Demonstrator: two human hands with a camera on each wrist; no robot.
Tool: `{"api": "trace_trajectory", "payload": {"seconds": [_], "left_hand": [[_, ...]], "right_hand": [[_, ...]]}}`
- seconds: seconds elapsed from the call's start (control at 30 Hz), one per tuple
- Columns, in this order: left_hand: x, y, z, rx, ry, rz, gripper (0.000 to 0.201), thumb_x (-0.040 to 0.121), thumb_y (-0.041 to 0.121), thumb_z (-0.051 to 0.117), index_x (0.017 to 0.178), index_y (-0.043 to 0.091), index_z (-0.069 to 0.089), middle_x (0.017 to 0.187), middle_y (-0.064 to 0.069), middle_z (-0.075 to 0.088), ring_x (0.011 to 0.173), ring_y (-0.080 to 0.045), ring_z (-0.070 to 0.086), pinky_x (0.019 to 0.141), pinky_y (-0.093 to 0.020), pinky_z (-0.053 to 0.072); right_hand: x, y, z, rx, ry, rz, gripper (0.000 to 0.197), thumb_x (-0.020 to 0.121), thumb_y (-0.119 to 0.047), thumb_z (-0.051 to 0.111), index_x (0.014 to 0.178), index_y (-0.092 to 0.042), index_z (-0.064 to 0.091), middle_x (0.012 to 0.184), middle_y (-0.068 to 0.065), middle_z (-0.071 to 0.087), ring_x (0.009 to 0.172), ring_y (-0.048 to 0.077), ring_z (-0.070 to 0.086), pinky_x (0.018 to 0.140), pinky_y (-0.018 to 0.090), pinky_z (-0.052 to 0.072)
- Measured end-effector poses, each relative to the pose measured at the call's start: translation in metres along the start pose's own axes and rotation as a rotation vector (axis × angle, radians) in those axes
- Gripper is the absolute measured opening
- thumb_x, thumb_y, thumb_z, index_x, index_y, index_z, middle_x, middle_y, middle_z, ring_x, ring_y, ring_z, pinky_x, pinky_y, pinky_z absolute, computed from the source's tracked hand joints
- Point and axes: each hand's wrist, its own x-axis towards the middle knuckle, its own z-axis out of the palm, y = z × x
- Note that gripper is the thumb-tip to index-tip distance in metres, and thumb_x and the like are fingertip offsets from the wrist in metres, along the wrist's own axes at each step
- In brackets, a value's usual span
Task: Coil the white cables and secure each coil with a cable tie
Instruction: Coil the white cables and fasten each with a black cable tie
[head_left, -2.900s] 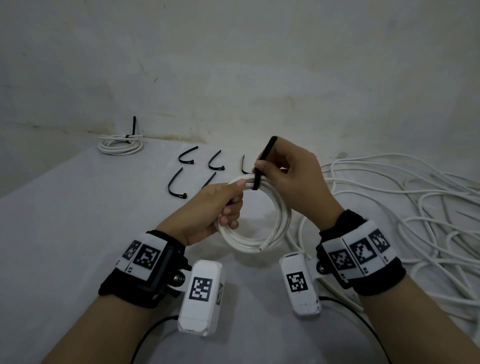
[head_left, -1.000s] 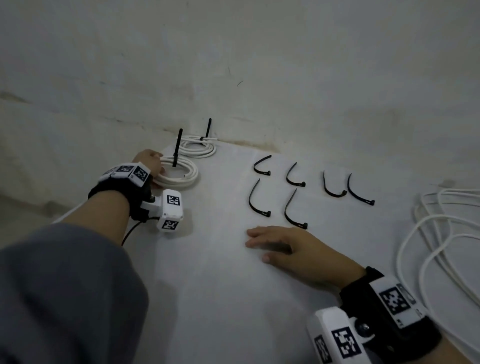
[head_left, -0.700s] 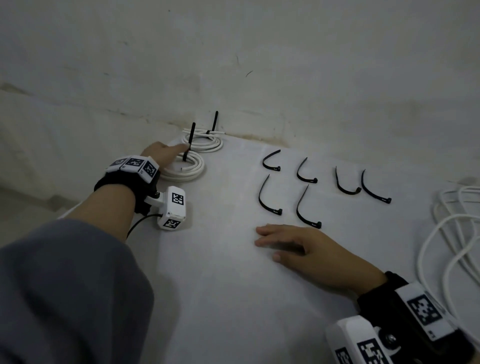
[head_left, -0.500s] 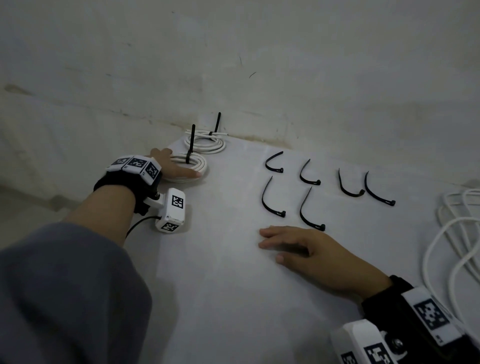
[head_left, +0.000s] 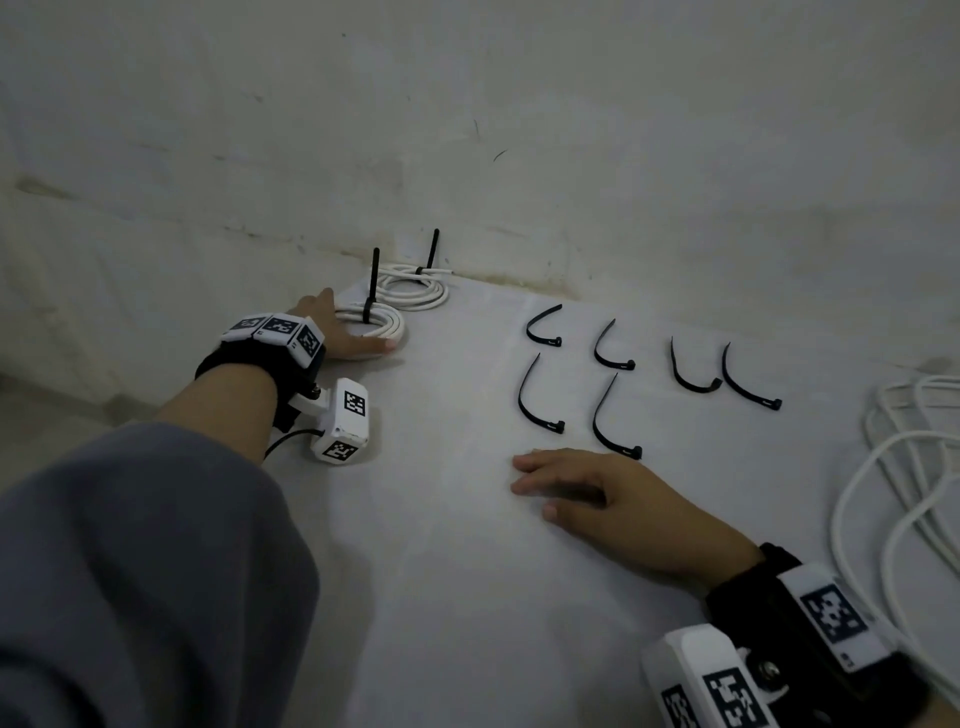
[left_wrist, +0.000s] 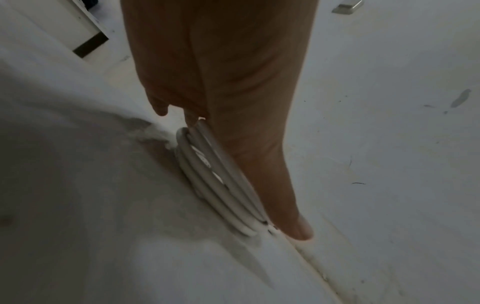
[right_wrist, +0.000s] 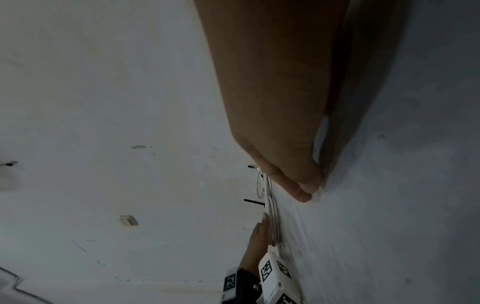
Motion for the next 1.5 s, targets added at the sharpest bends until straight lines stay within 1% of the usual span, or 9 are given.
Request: {"api": "trace_trajectory", "payload": {"seconds": [0.2, 0.3, 0.43, 0.6, 0.77, 1.0, 1.17, 1.33, 1.5], "left_hand": [[-0.031, 0.027, -0.014, -0.034, 0.123, 0.129, 0.109, 0.070, 0.061, 0.073, 0.149, 0.006, 0.021, 0.156, -0.016, 0.019, 0.144, -0.030, 0.016, 0.116, -0.040, 0.017], [-0.050, 0.050, -0.016, -0.140, 0.241, 0.333, 0.060, 0.082, 0.030, 0.072, 0.132, 0.005, 0.051, 0.143, -0.019, 0.041, 0.136, -0.030, 0.032, 0.110, -0.036, 0.024], [-0.082, 0.084, -0.008, -0.271, 0.250, 0.536, 0.018, 0.086, 0.026, 0.067, 0.101, 0.016, 0.068, 0.112, -0.002, 0.058, 0.108, -0.016, 0.053, 0.093, -0.030, 0.037], [-0.144, 0.146, 0.013, -0.336, 0.112, 0.772, 0.011, 0.090, 0.021, 0.063, 0.097, 0.017, 0.070, 0.101, 0.002, 0.068, 0.095, -0.012, 0.062, 0.085, -0.023, 0.047], [-0.196, 0.209, 0.044, -0.271, -0.133, 0.941, 0.010, 0.091, 0.026, 0.060, 0.096, 0.027, 0.068, 0.097, 0.012, 0.067, 0.092, 0.000, 0.060, 0.076, -0.009, 0.042], [-0.256, 0.283, 0.083, -0.236, -0.357, 1.139, 0.014, 0.093, 0.029, 0.057, 0.100, 0.026, 0.069, 0.097, 0.015, 0.068, 0.089, 0.004, 0.060, 0.076, -0.011, 0.041], [-0.287, 0.312, 0.110, -0.103, -0.495, 1.210, 0.017, 0.093, 0.030, 0.057, 0.104, 0.023, 0.068, 0.099, 0.016, 0.065, 0.087, 0.007, 0.058, 0.076, -0.008, 0.039], [-0.304, 0.318, 0.117, 0.032, -0.661, 1.237, 0.019, 0.097, 0.026, 0.049, 0.103, 0.022, 0.067, 0.089, 0.010, 0.066, 0.083, 0.000, 0.056, 0.075, -0.015, 0.040], [-0.299, 0.312, 0.104, -0.139, -0.195, 1.281, 0.020, 0.089, 0.039, 0.059, 0.092, 0.023, 0.071, 0.086, 0.009, 0.047, 0.084, -0.002, 0.042, 0.073, -0.017, 0.031]], "right_hand": [[0.000, -0.001, 0.000, 0.021, -0.011, 0.033, 0.028, 0.089, -0.003, 0.061, 0.110, -0.020, 0.071, 0.127, -0.018, 0.055, 0.112, -0.016, 0.050, 0.093, 0.002, 0.034], [-0.003, -0.010, -0.004, 0.083, -0.021, 0.081, 0.024, 0.091, -0.005, 0.060, 0.110, -0.013, 0.070, 0.122, -0.014, 0.058, 0.107, -0.009, 0.056, 0.096, 0.008, 0.041], [-0.019, -0.026, -0.029, 0.140, 0.013, 0.096, 0.020, 0.093, -0.009, 0.060, 0.109, -0.016, 0.070, 0.115, -0.005, 0.066, 0.106, 0.002, 0.061, 0.094, 0.015, 0.046], [-0.067, -0.032, -0.075, 0.088, 0.115, 0.155, 0.019, 0.094, -0.010, 0.058, 0.108, -0.014, 0.069, 0.114, 0.002, 0.069, 0.101, 0.014, 0.068, 0.100, 0.026, 0.046], [-0.148, -0.027, -0.129, -0.088, 0.120, 0.296, 0.015, 0.092, -0.013, 0.061, 0.099, -0.021, 0.071, 0.099, -0.004, 0.073, 0.092, 0.008, 0.069, 0.087, 0.015, 0.047], [-0.243, 0.000, -0.170, -0.420, -0.202, 0.582, 0.028, 0.078, -0.012, 0.076, 0.104, -0.020, 0.070, 0.091, -0.012, 0.070, 0.080, -0.005, 0.061, 0.078, 0.012, 0.047], [-0.252, 0.010, -0.166, -0.569, -0.201, 0.534, 0.019, 0.077, -0.007, 0.073, 0.095, -0.013, 0.073, 0.080, -0.005, 0.064, 0.068, -0.001, 0.055, 0.067, 0.015, 0.043], [-0.254, -0.005, -0.177, -0.366, 0.074, 0.359, 0.012, 0.079, -0.011, 0.075, 0.090, -0.013, 0.075, 0.064, -0.016, 0.065, 0.060, -0.002, 0.057, 0.064, 0.011, 0.042], [-0.251, -0.019, -0.181, -0.071, 0.206, 0.297, 0.007, 0.079, -0.004, 0.074, 0.085, -0.007, 0.072, 0.061, -0.003, 0.064, 0.058, 0.011, 0.053, 0.054, 0.017, 0.043]]}}
